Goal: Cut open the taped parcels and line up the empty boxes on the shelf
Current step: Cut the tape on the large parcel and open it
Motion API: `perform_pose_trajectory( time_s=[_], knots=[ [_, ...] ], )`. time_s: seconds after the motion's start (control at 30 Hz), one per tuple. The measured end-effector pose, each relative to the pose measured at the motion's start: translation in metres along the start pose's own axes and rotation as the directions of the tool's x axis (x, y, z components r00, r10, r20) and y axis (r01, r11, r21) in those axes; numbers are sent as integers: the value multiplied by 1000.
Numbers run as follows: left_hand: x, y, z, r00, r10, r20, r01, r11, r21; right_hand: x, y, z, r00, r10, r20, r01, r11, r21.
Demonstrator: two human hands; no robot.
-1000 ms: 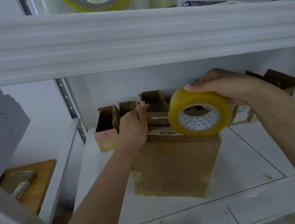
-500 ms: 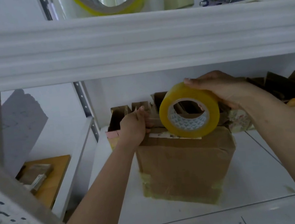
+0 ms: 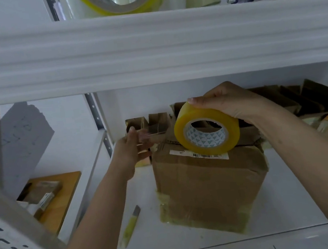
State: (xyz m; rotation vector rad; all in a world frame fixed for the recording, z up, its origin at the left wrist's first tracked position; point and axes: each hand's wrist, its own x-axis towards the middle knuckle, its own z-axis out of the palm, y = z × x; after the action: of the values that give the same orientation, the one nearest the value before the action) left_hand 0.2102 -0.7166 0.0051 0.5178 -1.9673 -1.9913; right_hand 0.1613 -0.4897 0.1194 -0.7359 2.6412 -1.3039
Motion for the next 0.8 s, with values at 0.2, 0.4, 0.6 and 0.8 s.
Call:
perform_pose_trajectory(
  time_s=[0.2, 0.4, 0.6, 0.8],
  knots=[
    [2, -18, -1, 993, -112, 37, 112, 994, -4, 5, -7, 10, 1000, -16, 7, 16, 998, -61],
    [-2, -44, 21, 968, -230, 97, 230, 973, 15, 2, -4, 15, 1000, -7, -22, 6, 999, -41],
    [-1, -72, 20, 882, -455, 122, 460, 888, -18, 2, -2, 15, 999, 13, -46, -14, 1000, -5],
    [-6, -74, 26, 851, -494, 180, 517, 847, -125, 3, -1, 17, 997, 25, -67, -27, 999, -28]
  ],
)
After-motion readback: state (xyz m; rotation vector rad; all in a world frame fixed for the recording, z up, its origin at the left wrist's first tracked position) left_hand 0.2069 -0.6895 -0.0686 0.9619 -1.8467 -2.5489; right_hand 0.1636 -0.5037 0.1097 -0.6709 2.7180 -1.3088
